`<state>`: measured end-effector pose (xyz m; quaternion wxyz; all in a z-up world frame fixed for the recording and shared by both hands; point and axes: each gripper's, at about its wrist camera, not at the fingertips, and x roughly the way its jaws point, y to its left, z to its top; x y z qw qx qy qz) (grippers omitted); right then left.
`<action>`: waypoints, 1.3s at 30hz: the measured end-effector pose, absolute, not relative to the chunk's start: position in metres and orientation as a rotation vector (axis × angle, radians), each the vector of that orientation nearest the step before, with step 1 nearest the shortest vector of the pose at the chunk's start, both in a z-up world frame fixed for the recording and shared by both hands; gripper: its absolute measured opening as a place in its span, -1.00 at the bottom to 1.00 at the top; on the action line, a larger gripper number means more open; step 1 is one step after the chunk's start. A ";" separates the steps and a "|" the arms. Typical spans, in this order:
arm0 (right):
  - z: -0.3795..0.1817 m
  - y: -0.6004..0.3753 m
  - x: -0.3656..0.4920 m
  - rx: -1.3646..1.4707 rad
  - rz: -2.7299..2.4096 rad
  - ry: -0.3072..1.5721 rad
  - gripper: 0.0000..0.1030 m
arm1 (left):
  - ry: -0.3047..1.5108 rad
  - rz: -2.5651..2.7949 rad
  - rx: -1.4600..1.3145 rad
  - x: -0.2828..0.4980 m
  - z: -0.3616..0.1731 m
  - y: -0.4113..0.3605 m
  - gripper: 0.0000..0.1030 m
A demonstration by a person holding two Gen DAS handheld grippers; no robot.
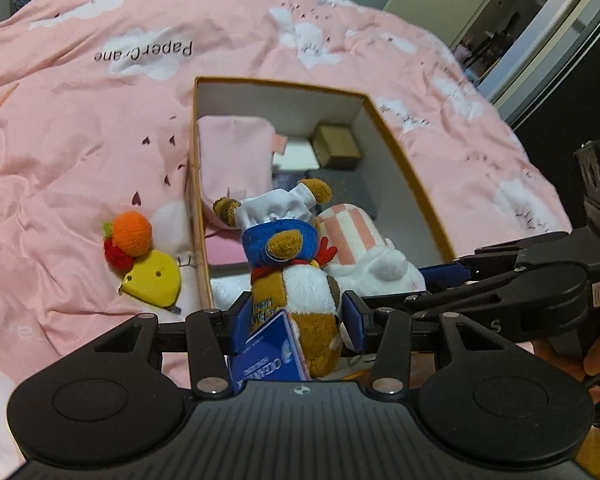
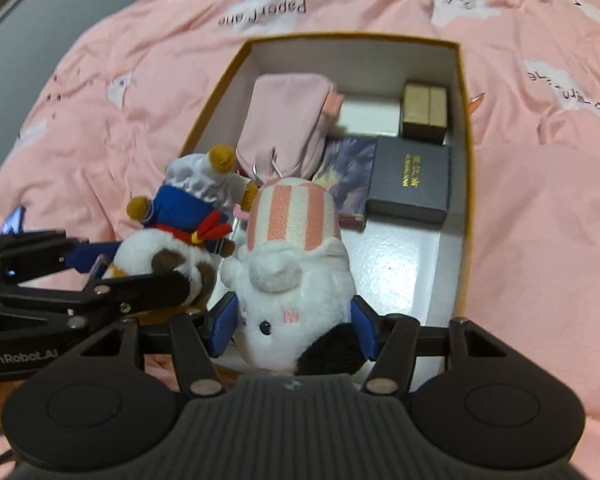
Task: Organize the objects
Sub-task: 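Carry both plush toys into the orange box and lower them with both grippers, then open both grippers in the box and withdraw them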
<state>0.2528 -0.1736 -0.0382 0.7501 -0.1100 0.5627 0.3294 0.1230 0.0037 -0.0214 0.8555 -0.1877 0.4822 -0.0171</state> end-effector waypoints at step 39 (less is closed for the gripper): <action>-0.076 -0.156 0.250 -0.355 0.729 1.279 0.04 | 0.879 -0.017 -0.489 0.111 -0.013 0.047 0.05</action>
